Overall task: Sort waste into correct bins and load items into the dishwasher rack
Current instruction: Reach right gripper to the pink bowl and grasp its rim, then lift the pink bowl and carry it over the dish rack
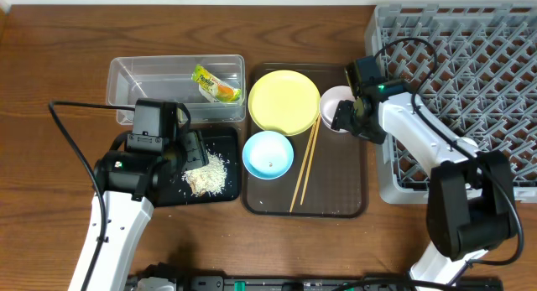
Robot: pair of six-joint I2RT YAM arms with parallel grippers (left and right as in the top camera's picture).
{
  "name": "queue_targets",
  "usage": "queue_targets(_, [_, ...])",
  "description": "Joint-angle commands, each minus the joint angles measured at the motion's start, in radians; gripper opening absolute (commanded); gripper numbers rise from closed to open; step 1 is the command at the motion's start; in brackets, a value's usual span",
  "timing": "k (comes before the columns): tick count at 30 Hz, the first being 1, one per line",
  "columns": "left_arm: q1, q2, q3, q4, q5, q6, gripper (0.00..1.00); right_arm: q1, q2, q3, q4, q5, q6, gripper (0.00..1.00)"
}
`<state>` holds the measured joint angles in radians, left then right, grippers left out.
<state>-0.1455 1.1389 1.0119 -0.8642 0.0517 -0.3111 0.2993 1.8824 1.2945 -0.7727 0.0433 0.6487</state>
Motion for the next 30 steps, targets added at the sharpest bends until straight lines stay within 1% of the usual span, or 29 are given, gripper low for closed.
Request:
queue_targets(1, [0.005,0.006,0.007,-0.003,-0.014,-0.005,0.66,0.016,0.016,-0.001,0.023,0.034,0.054,0.71])
queue_targets(4, [0.005,0.006,0.007,-0.004,-0.011,-0.006,0.66,0.022,0.022,-0.001,0.035,0.050,0.054,0.68])
queue_targets(9, [0.005,0.006,0.007,-0.004,-0.011,-0.006,0.66,0.032,0.022,-0.010,0.036,0.088,0.068,0.58])
queue_targets(14, [0.005,0.006,0.007,-0.004,-0.011,-0.006,0.66,0.035,0.022,-0.022,0.044,0.090,0.073,0.47])
queue_targets(19, [0.005,0.006,0.007,-0.004,-0.011,-0.005,0.66,0.035,0.022,-0.044,0.058,0.114,0.081,0.44])
queue_targets(21, [0.005,0.006,0.007,-0.004,-0.011,-0.005,0.66,0.035,0.022,-0.048,0.063,0.114,0.081,0.39])
queue_targets(23, [0.005,0.006,0.007,-0.004,-0.011,-0.005,0.66,0.035,0.022,-0.048,0.067,0.114,0.080,0.31])
queue_targets(26, [0.005,0.006,0.007,-0.006,-0.011,-0.006,0.66,0.035,0.022,-0.048,0.073,0.114,0.080,0.30])
queue_targets(30, [0.005,0.006,0.007,-0.007,-0.011,-0.006,0.66,0.035,0.022,-0.048,0.069,0.114,0.080,0.22])
